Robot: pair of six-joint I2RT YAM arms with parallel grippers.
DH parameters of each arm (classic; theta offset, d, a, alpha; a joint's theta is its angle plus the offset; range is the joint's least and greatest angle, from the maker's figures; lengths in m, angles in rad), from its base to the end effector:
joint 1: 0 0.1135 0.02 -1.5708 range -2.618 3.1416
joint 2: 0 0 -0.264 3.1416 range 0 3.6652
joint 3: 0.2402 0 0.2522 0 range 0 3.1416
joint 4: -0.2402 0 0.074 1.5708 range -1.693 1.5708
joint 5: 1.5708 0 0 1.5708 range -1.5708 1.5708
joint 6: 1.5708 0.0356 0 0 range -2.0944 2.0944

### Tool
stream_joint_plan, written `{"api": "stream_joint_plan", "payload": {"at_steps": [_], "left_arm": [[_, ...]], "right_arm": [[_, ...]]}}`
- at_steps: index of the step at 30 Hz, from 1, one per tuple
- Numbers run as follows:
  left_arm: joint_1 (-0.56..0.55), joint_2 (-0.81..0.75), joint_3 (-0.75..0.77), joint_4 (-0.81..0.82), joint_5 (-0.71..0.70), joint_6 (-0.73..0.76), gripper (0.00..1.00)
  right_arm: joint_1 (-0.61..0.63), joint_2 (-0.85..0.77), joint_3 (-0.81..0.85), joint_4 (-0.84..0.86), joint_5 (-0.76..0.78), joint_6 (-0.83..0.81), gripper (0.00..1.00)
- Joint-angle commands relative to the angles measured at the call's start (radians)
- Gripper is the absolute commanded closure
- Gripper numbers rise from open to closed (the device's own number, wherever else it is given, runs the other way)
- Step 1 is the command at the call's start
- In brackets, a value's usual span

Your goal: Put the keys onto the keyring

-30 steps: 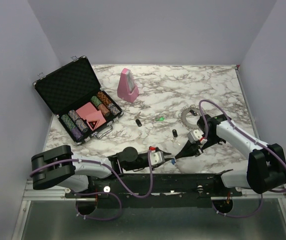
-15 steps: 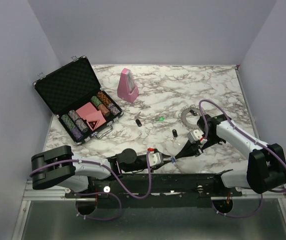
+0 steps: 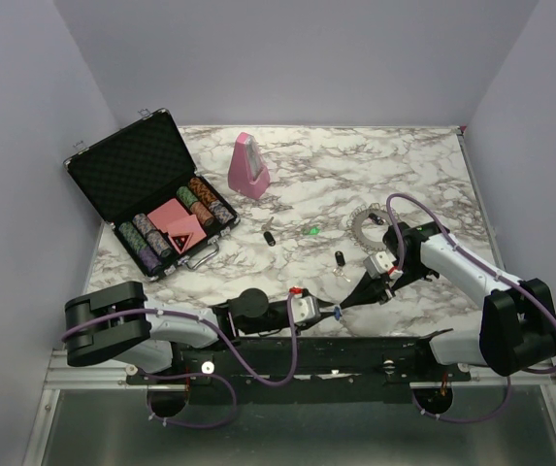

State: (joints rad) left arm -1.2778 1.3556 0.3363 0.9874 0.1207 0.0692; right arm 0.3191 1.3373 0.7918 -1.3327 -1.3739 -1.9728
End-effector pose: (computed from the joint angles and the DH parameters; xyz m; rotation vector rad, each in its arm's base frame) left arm 0.0688 -0.2428 0.1907 1.1377 1.2663 -1.0198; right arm 0.1552 0.0880 0.2174 -1.6747 1.0296 1.3055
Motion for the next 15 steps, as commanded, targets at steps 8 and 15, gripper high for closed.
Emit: {"api": "stream_joint_plan", "payload": {"at_steps": [8, 15], "left_arm": [[-0.008, 0.02, 0.041, 0.036, 0.033, -0.016, 0.8], [-0.006, 0.02, 0.04, 0.016, 0.037, -0.019, 1.0]], "right_arm": [[-0.003, 0.007, -0.012, 0.01, -0.021, -0.126, 1.0], [-0.003, 0.008, -0.012, 0.009, -0.024, -0.123, 1.0]]}}
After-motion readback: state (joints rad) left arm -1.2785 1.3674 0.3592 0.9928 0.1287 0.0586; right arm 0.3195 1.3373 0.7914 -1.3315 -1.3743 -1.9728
